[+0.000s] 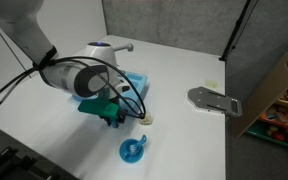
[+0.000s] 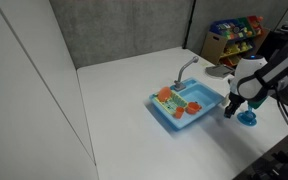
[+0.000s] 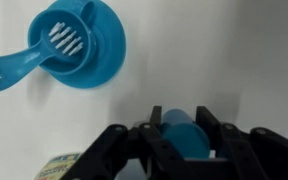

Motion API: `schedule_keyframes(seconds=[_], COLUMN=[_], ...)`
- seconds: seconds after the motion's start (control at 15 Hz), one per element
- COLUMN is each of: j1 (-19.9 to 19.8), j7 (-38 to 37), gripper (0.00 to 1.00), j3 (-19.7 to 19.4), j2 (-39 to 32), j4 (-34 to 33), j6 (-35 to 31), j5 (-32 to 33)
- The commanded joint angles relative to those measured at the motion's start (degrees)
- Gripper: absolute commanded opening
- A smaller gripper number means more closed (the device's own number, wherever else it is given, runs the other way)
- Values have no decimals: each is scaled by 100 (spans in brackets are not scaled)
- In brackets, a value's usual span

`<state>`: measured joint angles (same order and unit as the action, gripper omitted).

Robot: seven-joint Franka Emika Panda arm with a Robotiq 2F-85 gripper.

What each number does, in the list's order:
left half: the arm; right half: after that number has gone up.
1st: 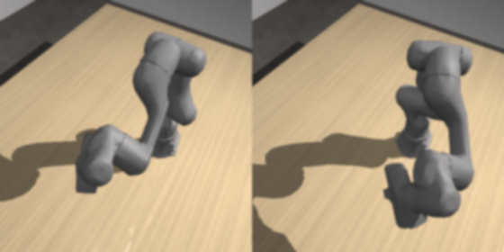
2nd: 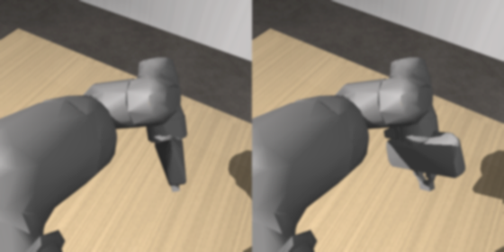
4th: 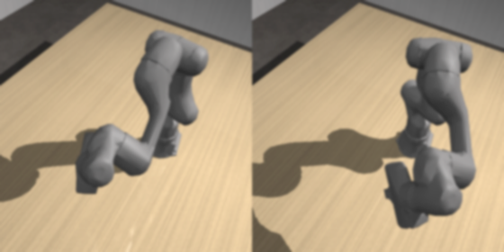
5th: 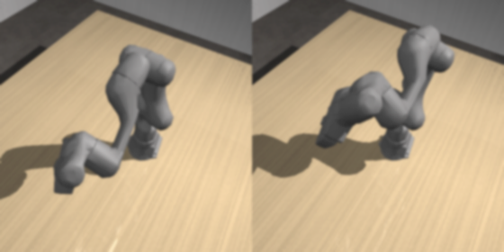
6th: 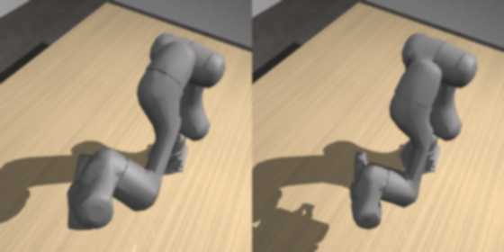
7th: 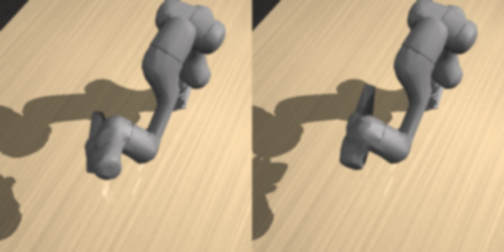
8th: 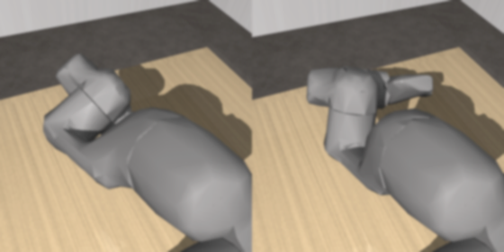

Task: Remove the blue cup from inside the sink and put it on the table

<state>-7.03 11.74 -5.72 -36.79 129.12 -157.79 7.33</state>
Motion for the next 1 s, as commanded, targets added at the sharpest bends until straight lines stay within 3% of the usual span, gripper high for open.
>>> schedule_keyframes(seconds=[0.0,0.33,0.4,0.47,0.6,0.8,0.93], j1=[-111,-91,-94,-109,-151,-134,-126], j7=[90,62,65,76,120,97,71], gripper=[15,15,28,65,72,96,100], j3=[85,61,62,71,98,72,70], j2=[-188,-324,-330,-322,-243,-25,118], j4=[-84,-88,-83,-66,17,205,281], j6=[-233,-465,-484,-507,-508,-435,-306], j5=[54,70,69,64,57,59,40])
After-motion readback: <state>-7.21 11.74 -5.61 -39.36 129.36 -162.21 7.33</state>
